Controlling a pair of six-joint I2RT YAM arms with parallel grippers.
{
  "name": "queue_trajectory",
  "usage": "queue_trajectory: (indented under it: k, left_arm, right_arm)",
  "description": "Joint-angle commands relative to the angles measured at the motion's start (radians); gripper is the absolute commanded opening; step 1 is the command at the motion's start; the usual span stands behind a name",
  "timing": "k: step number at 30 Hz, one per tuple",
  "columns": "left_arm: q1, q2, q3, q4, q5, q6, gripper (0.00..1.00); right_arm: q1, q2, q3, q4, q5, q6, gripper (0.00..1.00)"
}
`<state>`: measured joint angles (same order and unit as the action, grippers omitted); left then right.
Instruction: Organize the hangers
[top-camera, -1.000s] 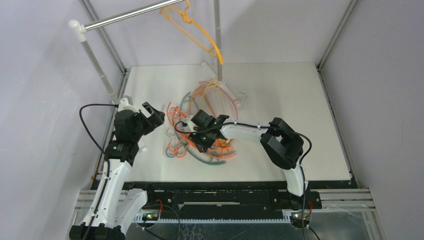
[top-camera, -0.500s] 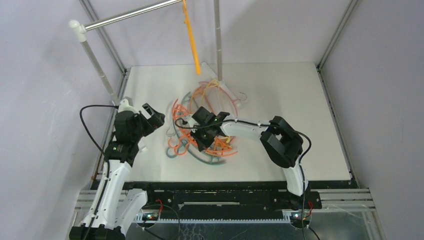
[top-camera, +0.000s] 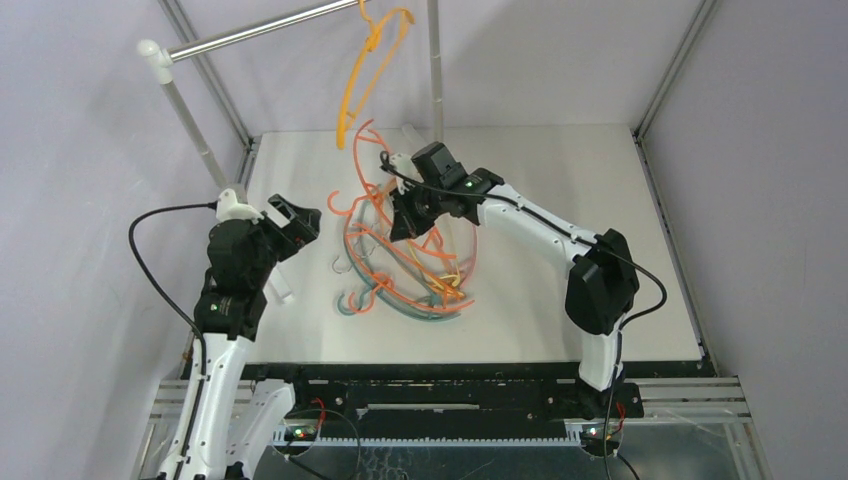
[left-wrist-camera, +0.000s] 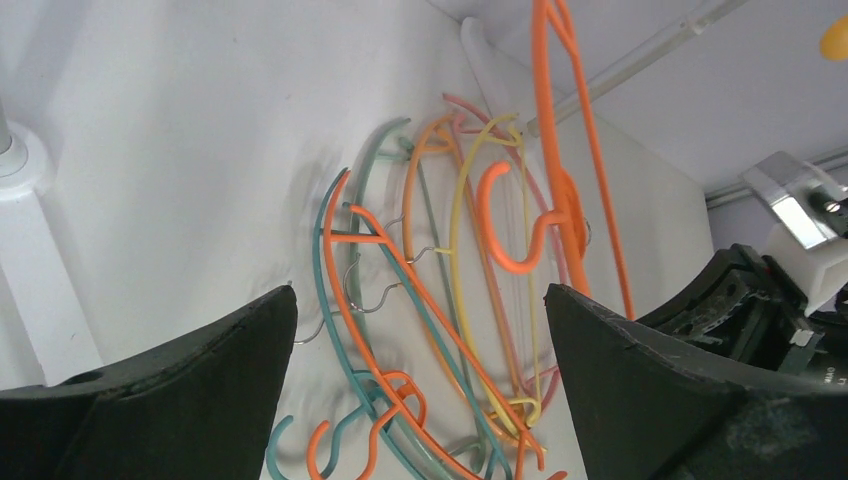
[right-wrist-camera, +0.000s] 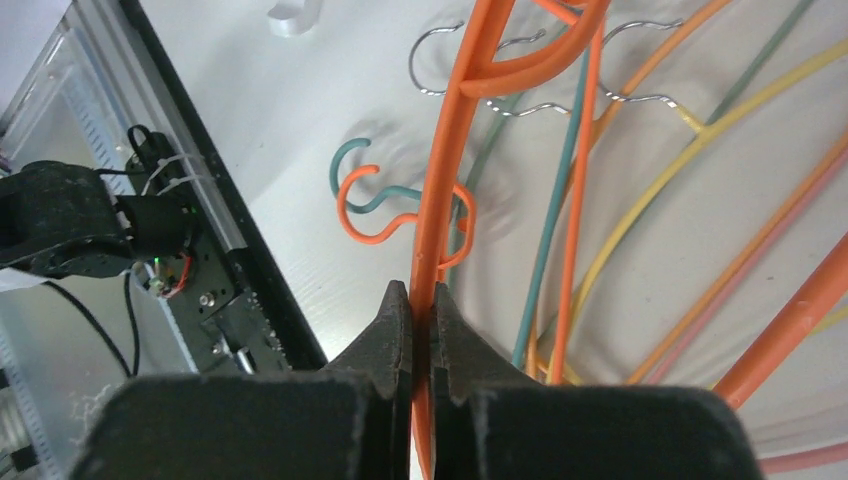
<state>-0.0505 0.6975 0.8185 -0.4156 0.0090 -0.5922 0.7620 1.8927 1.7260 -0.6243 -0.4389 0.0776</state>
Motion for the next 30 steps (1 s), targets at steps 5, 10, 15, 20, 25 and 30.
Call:
queue_trajectory:
  k: [5, 10, 15, 20, 25, 30]
  left_arm:
    - [-0.006, -0.042, 0.021, 0.044, 0.019, -0.034, 0.98]
    - [-0.007, -0.014, 0.032, 0.026, 0.018, -0.029, 0.97]
    - [-0.008, -0.016, 0.018, 0.021, -0.021, -0.030, 0.97]
    - [-0.007, -0.018, 0.003, 0.025, -0.059, -0.040, 0.96]
    - [-0.009, -0.013, 0.010, 0.037, -0.077, -0.042, 0.96]
    - [-0.012, -0.012, 0.019, 0.048, -0.090, -0.036, 0.96]
  right_arm:
    - [-0.017, 0.011, 0.102, 0.059, -0.206, 0.166, 0.00]
    - [-0.033, 0.006, 0.118, 0.088, -0.343, 0.226, 0.00]
    - [-0.037, -0.030, 0.152, 0.079, -0.537, 0.242, 0.00]
    - [-0.046, -0.074, 0.185, 0.098, -0.632, 0.301, 0.00]
    - [-0.056, -0.104, 0.206, 0.217, -0.675, 0.430, 0.00]
    - [-0.056, -0.128, 0.266, 0.262, -0.646, 0.472, 0.00]
